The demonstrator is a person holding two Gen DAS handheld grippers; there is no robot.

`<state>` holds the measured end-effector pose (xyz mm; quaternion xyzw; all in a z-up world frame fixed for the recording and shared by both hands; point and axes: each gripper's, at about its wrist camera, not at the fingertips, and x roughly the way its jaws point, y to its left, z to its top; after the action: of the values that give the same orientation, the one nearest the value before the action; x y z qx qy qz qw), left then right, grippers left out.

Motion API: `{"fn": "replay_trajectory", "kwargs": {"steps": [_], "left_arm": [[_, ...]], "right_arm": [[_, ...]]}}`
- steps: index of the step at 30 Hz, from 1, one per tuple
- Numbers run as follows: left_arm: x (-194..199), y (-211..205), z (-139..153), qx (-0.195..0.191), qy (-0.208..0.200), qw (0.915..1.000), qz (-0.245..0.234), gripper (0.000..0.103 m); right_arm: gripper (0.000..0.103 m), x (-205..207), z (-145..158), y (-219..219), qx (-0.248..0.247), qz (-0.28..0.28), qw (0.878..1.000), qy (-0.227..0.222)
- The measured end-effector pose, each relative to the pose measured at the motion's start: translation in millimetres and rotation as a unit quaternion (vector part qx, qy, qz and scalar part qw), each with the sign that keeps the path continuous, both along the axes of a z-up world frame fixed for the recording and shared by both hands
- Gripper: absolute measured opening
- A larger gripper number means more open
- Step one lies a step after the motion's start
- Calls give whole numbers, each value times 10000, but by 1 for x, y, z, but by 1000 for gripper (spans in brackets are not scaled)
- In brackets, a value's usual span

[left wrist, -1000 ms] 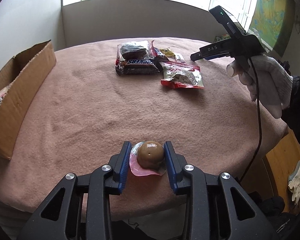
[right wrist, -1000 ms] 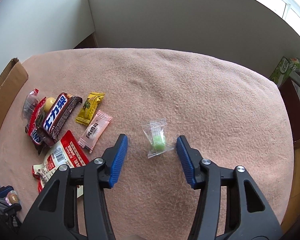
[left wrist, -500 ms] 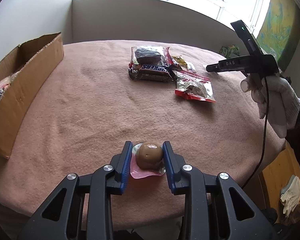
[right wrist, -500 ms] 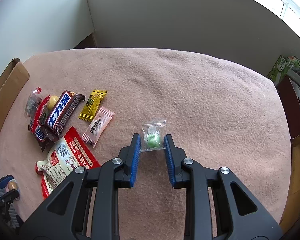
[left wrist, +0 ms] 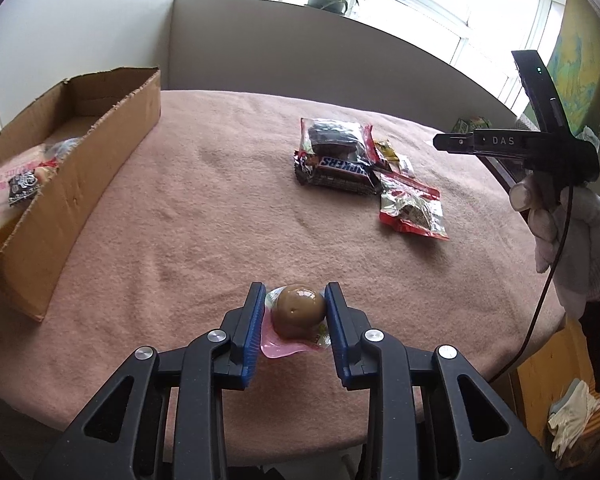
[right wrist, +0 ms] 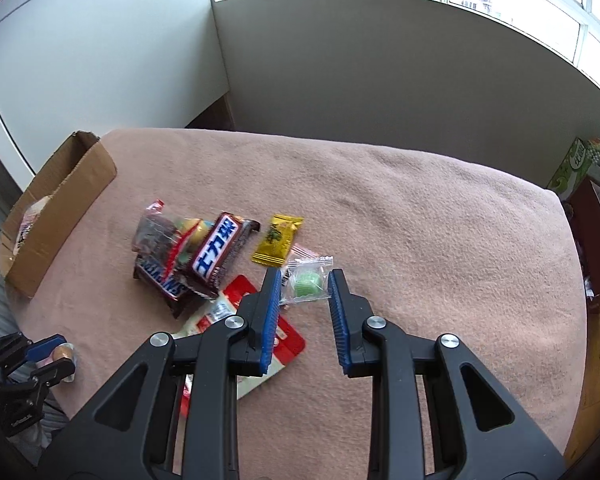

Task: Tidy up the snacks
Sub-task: 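Lower the egg and green candy into the box and open both grippers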

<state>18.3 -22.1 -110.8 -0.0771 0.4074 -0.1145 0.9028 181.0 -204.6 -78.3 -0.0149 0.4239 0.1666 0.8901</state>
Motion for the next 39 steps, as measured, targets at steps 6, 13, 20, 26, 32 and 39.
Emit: {"fn": "replay_trajectory", "kwargs": {"steps": [6, 13, 20, 26, 32, 39], "left_arm": [[-1, 20, 18, -55, -188, 9994, 271, 28], [-3, 55, 42, -174, -474, 9956, 795, 28], [-7, 97, 62, -63, -805, 9877, 1339, 28], [-8, 130, 67, 18, -917, 9797, 1784, 28], [-2, 150, 66, 118, -903, 9747, 2040, 28], [7, 166, 61, 197, -828, 9728, 2156, 28]], "right_arm": [[25, -7, 19, 36, 88, 399, 9990, -172], [25, -7, 36, 89, 310, 888, 9951, -303], [25, -7, 47, 157, 359, 1422, 9882, -435], [25, -9, 49, 212, 412, 1843, 9812, -408], [25, -8, 45, 263, 518, 2169, 9744, -301], [25, -1, 37, 298, 559, 2375, 9697, -130]]}}
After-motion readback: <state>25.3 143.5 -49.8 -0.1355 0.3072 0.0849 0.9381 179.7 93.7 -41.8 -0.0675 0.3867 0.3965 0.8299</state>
